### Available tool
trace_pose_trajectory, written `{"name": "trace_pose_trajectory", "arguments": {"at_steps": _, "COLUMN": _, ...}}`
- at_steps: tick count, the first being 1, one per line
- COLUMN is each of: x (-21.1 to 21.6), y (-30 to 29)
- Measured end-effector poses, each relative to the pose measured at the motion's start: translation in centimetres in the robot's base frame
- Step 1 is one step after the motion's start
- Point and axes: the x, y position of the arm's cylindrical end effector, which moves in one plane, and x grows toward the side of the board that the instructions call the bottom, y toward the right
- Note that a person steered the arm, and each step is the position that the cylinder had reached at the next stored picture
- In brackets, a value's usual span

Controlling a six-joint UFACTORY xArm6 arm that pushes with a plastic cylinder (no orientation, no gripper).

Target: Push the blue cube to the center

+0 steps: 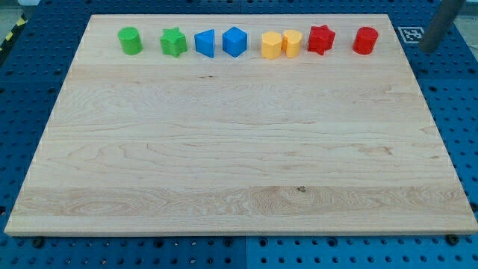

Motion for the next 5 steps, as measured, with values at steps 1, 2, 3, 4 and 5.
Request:
{"name": "trace_pose_trajectory", "arguments": {"at_steps": 1, "x": -4.1, "y": -4.6}}
{"name": "trace_pose_trajectory", "arguments": {"at_steps": 2, "x": -4.2, "y": -14.1}}
{"name": "trace_pose_trajectory", "arguments": {"at_steps": 3, "x": -4.2, "y": -22.9}}
{"name": "trace_pose_trajectory", "arguments": {"at_steps": 4, "x": -4.0, "y": -30.6}}
{"name": "trace_pose_trajectory", "arguments": {"at_steps": 5, "x": -3.4, "y": -34.0}}
